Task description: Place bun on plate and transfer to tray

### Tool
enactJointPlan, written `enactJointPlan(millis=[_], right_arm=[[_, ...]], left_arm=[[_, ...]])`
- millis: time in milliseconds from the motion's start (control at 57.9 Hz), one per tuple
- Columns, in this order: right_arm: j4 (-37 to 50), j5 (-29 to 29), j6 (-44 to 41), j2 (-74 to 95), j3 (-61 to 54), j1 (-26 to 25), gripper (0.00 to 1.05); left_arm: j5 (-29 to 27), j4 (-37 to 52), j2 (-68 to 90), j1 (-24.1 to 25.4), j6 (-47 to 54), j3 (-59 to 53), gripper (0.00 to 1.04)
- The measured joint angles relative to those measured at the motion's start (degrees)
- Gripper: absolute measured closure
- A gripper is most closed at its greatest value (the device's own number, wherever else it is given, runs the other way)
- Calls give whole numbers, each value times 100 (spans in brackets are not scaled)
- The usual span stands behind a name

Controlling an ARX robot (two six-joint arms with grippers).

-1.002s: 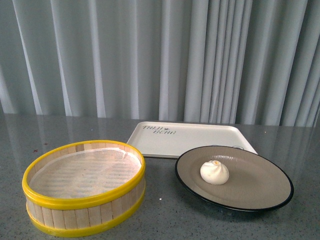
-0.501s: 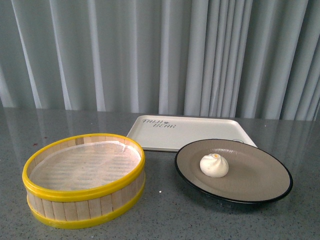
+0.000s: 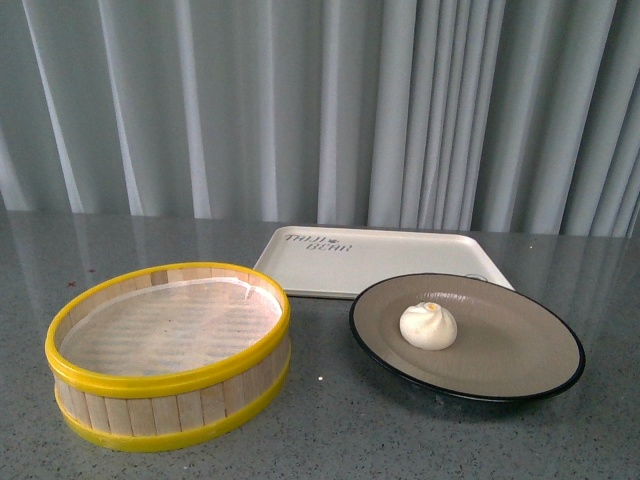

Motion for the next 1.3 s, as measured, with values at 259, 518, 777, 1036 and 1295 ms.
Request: enactJointPlan(millis=[259, 518, 777, 1036, 1295], right_arm=[[0, 0, 0, 0, 0, 0, 8], [0, 0, 0, 0, 0, 0, 8], [0, 0, 0, 0, 0, 0, 8], [0, 0, 0, 0, 0, 0, 8], [0, 0, 0, 0, 0, 0, 8]], left_arm=[[0, -715, -752, 0, 0, 0, 101], [0, -1252, -1298, 0, 0, 0, 101], [0, -1692, -1740, 0, 0, 0, 101], [13, -2761, -2787, 0, 2, 0, 101], [11, -2791, -2798, 0, 0, 0, 97]])
